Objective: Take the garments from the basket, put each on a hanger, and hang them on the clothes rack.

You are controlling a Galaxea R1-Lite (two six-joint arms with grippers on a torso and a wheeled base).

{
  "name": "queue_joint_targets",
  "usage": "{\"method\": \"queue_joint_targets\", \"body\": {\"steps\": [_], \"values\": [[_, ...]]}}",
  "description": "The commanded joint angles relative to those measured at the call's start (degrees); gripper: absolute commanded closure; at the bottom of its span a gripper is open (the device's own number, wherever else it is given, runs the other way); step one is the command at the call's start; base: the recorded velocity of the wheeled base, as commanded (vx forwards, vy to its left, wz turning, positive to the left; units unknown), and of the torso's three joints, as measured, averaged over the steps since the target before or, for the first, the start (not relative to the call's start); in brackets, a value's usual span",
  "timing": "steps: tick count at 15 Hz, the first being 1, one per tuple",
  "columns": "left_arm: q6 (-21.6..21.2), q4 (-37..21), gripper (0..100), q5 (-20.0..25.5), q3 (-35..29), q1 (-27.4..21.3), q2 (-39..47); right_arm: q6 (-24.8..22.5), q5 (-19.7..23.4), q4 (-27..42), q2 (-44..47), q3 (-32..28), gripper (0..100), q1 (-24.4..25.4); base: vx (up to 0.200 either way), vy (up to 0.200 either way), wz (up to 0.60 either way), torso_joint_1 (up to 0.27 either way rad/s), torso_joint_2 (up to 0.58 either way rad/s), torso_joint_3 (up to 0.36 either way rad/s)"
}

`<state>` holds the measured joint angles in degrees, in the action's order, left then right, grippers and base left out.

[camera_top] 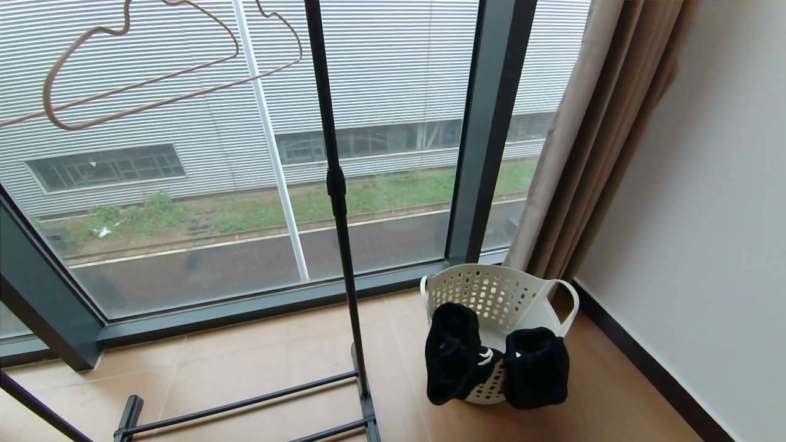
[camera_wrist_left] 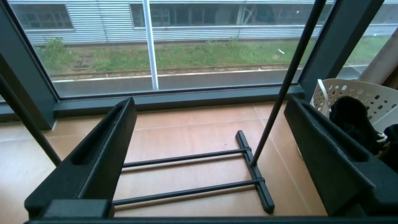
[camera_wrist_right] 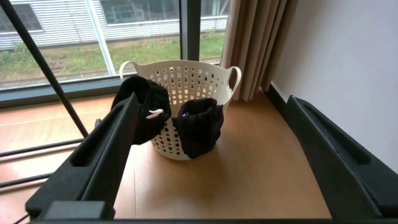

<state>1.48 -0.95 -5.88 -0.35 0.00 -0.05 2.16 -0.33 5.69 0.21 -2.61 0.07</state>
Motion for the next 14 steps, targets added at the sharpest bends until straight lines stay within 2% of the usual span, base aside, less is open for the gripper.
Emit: {"method": "queue_joint_targets", "body": {"steps": [1,14], "values": [[0.02,-0.02,0,-0.01,0.00,0.00,0.05,0.04,-0.02,0.02,0.06,0.06,0,0.01,0.000,0.000,0.00,0.002,0.00,-0.193],[0.02,-0.02,0,-0.01,0.00,0.00,0.14,0.22,-0.02,0.02,0.06,-0.03,0,0.01,0.000,0.000,0.00,0.006,0.00,-0.198]]}}
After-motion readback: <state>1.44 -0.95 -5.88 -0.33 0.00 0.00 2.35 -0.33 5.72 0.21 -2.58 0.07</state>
